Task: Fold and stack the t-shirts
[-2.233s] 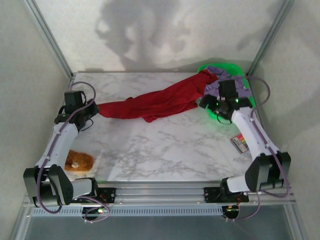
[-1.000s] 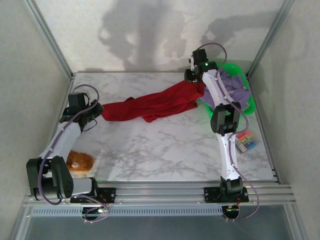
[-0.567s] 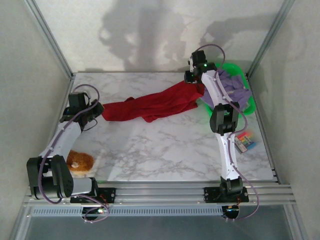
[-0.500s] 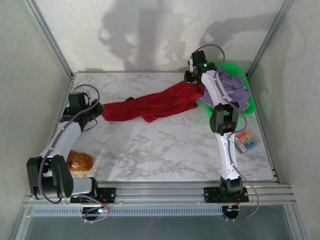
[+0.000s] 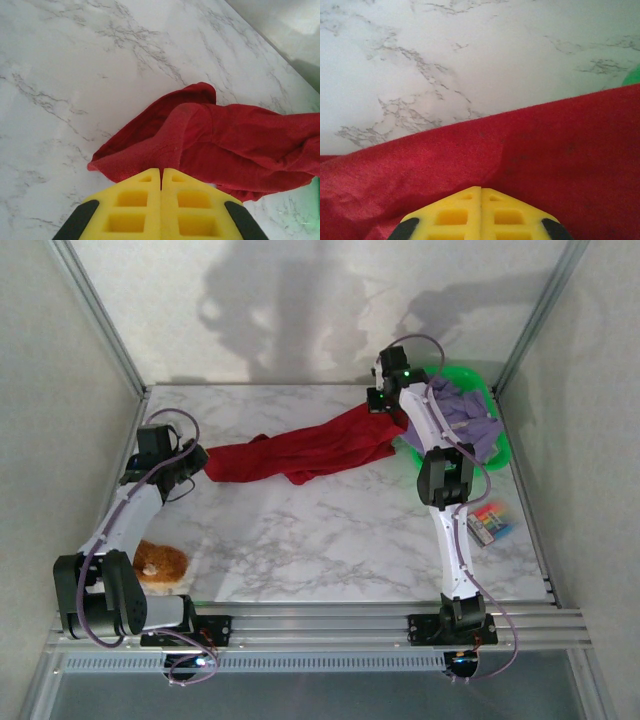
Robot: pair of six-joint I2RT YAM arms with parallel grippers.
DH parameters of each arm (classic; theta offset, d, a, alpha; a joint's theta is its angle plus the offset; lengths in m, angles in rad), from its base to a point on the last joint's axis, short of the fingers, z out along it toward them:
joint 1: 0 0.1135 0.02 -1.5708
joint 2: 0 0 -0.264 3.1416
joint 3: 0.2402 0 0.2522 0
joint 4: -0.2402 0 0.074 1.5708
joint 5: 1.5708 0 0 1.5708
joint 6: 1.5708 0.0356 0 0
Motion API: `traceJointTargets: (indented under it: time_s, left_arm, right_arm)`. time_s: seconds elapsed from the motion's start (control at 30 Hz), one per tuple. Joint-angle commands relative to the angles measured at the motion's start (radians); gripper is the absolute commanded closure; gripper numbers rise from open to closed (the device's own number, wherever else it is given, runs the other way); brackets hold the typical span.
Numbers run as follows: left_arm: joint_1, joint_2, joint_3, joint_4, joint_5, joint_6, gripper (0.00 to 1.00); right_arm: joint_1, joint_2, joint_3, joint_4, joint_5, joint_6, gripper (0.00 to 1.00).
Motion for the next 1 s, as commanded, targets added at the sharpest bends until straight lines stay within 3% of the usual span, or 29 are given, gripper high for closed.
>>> traceJointTargets:
  time_s: [0.0, 0.17, 0.37, 0.57, 0.77, 0.97]
  left_arm:
    - [-0.006, -0.018, 0.051, -0.015, 0.020, 0.012, 1.00]
    - [-0.006, -0.012, 0.184, -0.056, 0.018, 0.018, 1.00]
    - [-0.003, 0.018, 0.437, -0.176, 0.034, 0.029, 1.00]
    - [0.000, 0.088, 0.738, -0.290, 0.019, 0.065, 1.00]
    - [0.007, 0.196, 1.074, -0.393, -0.001, 0.090, 1.00]
    - [0.012, 0.207, 1.214, -0.450, -0.034, 0.097, 1.00]
  right_arm:
    - [0.007, -0.102, -0.067, 0.080, -0.055, 0.014, 1.00]
    - [0.007, -0.242, -0.097, 0.138, -0.064, 0.044, 1.00]
    - [0.012, -0.521, -0.313, 0.329, -0.073, 0.135, 1.00]
    - [0.022, -0.823, -0.568, 0.455, 0.014, 0.138, 1.00]
    - [0.036, -1.092, -0.761, 0.552, 0.226, 0.120, 1.00]
    - [0.038, -1.224, -0.754, 0.505, 0.261, 0.053, 1.00]
